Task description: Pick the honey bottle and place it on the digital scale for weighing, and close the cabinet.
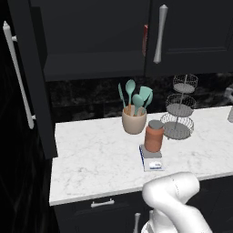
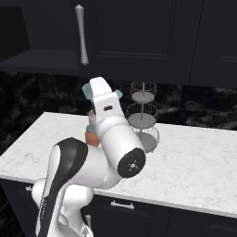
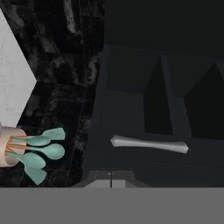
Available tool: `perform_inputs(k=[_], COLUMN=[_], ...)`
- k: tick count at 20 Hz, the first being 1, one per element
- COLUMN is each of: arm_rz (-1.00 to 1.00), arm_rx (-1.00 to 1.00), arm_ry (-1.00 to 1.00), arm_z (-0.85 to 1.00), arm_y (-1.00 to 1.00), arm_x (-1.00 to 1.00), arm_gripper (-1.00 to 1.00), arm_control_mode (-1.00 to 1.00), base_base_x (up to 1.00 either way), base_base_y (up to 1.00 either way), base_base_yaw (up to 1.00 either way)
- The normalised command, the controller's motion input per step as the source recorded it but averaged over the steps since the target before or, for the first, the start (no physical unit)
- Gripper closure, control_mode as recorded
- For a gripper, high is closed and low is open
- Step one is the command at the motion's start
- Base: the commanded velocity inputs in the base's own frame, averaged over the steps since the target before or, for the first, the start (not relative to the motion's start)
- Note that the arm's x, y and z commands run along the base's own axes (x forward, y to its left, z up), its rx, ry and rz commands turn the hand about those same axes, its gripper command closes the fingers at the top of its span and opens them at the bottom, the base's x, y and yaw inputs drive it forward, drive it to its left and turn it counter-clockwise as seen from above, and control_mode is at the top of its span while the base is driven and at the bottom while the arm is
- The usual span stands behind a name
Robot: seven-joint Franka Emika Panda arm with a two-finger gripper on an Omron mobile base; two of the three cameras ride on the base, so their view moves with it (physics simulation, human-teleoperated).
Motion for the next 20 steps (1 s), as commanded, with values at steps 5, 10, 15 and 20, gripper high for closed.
perform_inputs(k=[5, 10, 15, 20], arm_rz=[0.01, -0.10, -0.21, -0.10], arm_rx=[0.11, 0.22, 0.14, 0.00], arm_ry=[-0.49, -0.61, -0.46, -0.09], arm_z=[-0.92, -0.85, -0.69, -0.32], arm_y=[1.00, 1.00, 1.00, 1.00], arm_x=[-1.00, -0.76, -0.15, -0.37], arm_gripper=[1.00, 1.00, 1.00, 1.00], arm_control_mode=[-1.00, -1.00, -1.00, -1.00], base_base_x=[0.00, 0.00, 0.00, 0.00], base_base_y=[0.00, 0.00, 0.00, 0.00], base_base_yaw=[0.00, 0.00, 0.00, 0.00])
